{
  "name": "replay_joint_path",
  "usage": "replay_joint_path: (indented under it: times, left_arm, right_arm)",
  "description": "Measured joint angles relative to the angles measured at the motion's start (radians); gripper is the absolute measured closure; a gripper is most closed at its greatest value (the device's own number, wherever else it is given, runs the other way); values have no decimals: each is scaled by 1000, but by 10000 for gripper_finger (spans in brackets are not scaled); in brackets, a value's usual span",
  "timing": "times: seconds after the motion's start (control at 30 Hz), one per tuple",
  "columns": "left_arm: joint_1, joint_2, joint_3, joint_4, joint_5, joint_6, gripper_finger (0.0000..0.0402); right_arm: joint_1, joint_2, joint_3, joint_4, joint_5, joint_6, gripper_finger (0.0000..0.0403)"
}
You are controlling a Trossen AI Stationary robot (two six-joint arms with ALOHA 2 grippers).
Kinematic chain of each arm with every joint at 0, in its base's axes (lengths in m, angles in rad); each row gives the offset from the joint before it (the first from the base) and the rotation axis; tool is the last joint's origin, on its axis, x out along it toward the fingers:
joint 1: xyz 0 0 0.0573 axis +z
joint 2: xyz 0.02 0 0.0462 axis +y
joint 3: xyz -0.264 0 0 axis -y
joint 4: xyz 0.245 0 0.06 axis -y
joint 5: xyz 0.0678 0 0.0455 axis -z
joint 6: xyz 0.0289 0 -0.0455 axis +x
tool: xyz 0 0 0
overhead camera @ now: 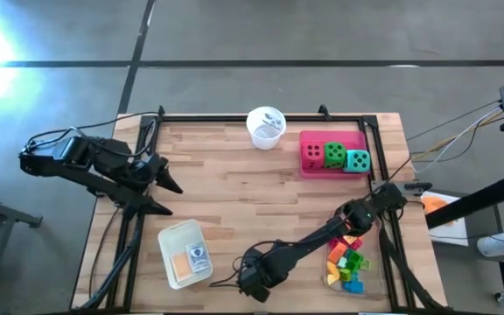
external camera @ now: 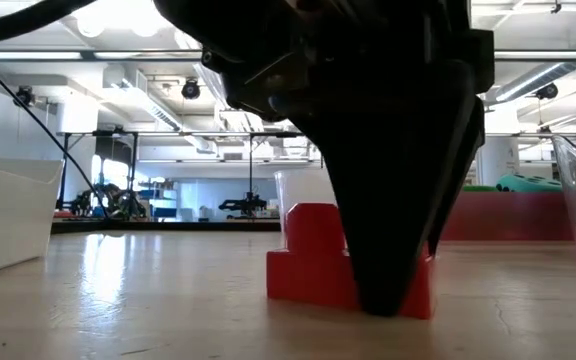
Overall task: Pick & Place Toys
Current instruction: Put the red game piece into the transparent bin
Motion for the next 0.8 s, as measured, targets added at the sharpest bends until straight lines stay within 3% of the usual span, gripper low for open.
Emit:
replay_joint_path:
  times: [0.33,0.57,0.8]
  left_arm:
    - [0,0,0,-2,-42,-5,14]
    - [0,0,0,-6,-42,-5,14]
    - [0,0,0,-4,-50,4,14]
  right_arm:
    - [2,-55,19,-63,20,-66,284]
    - [2,-153,15,-179,124,-49,284]
    - [1,-310,-66,-304,243,86,284]
